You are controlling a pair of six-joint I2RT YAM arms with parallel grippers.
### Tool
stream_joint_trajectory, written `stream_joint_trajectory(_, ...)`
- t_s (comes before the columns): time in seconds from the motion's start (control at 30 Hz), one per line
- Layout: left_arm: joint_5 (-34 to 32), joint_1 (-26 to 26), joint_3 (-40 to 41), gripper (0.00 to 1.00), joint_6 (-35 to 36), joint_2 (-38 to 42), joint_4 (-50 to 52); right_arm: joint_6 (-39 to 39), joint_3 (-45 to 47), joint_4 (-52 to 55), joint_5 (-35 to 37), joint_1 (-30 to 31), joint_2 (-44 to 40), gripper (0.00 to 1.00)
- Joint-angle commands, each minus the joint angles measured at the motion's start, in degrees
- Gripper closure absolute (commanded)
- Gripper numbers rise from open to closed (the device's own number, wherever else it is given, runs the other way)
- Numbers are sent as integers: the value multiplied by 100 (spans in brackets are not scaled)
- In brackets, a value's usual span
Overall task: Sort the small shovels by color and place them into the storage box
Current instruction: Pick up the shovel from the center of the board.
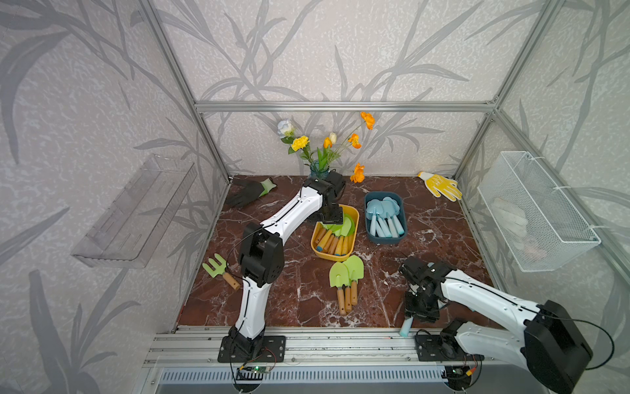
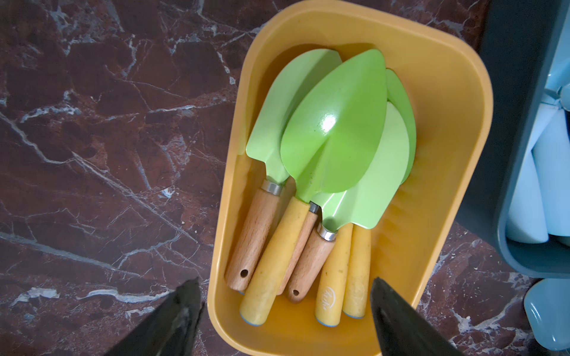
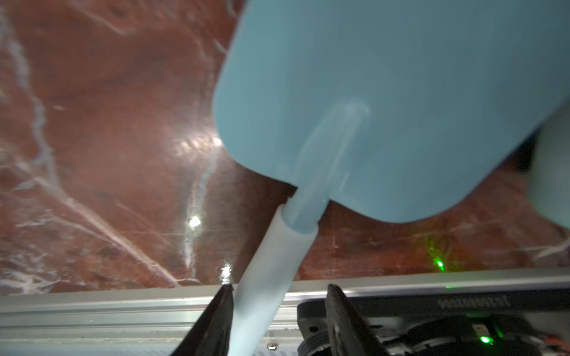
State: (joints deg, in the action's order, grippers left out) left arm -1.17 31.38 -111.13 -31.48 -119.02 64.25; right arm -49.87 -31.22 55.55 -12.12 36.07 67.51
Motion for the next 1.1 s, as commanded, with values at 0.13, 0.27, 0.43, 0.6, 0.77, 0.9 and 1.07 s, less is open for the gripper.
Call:
stream_joint_trajectory(0.13,-73,-50,183,13,89,134,114,-242,204,-833,-172,261,608,79)
stream_joint_trajectory(0.27,-33,-131,250,13,74,195,106,-53,-9,-903,-42,288,386,92)
stream_joint_trajectory(0.43,9,-193,233,14,43,196,94,255,-594,-809,-26,286,-194,94)
stream_joint_trajectory(0.6,-1,-208,204,13,2,179,80,539,-1728,-120,629,266,-193,95)
stream_joint_trajectory(0.77,-97,-211,473,13,11,330,10,1119,-2793,-264,581,-557,272,95)
stream_joint_trajectory(0.9,-128,-212,960,13,3,551,-69,1839,-3647,-792,147,-1383,1276,94)
stream_joint_trajectory(1.07,27,-171,1711,9,69,876,-132,2416,-5323,-548,-271,-1928,2974,94)
